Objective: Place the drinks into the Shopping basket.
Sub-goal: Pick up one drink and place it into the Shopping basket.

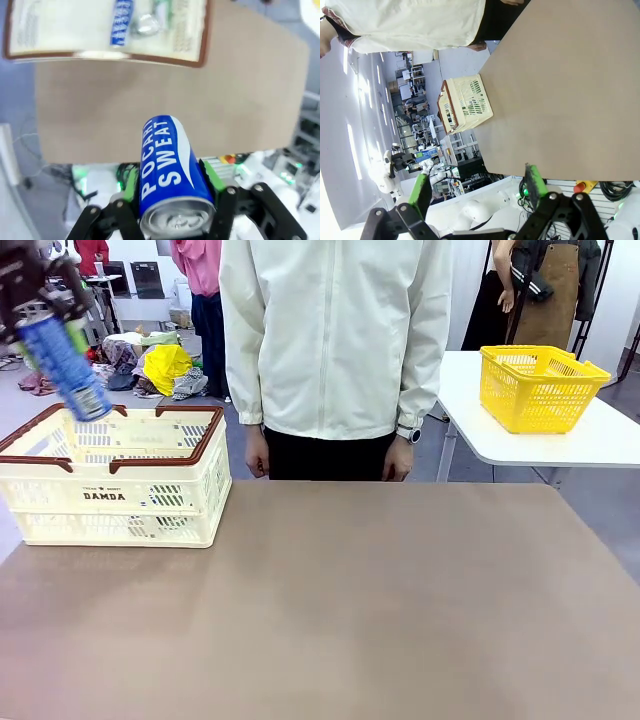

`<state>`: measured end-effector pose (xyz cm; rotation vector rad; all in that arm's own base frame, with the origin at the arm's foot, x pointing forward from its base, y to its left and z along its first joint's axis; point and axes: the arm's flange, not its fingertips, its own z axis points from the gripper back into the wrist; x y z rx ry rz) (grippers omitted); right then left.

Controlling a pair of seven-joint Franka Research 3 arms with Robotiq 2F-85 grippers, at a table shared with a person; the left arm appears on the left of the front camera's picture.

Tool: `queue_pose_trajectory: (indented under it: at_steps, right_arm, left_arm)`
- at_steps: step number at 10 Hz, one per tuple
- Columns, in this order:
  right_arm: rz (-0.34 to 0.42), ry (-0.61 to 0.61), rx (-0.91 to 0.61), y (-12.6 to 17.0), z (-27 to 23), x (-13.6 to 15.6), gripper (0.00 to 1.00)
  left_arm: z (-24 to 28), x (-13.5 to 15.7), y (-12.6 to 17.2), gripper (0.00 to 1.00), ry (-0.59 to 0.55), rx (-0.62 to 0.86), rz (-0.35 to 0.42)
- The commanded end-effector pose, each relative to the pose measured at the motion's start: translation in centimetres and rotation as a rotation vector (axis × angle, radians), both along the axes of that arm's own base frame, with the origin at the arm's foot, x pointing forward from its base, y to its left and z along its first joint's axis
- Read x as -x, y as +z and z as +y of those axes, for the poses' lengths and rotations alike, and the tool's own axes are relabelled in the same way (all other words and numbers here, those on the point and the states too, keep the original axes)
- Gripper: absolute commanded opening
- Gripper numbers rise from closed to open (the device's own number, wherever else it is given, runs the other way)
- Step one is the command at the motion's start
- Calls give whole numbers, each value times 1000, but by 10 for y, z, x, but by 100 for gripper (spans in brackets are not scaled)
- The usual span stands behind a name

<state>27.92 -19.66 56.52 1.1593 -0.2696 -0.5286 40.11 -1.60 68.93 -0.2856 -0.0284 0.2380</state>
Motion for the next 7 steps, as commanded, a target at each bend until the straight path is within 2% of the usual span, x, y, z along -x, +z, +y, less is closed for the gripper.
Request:
queue_pose_trajectory:
  at_steps: [1,2,3,7]
  right_arm:
    - [4,-1,-13,4,1,-1,100]
    - [4,-1,-13,4,1,-1,100]
    - [4,-1,-13,4,1,-1,100]
    - [4,-1,-13,4,1,-1,100]
  left_arm:
    - [-4,26,-8,0,163,31,-38]
    - [-9,32,-1,0,245,101,-88]
    - [15,8,-10,0,86,6,13]
    - [15,8,-10,0,86,6,13]
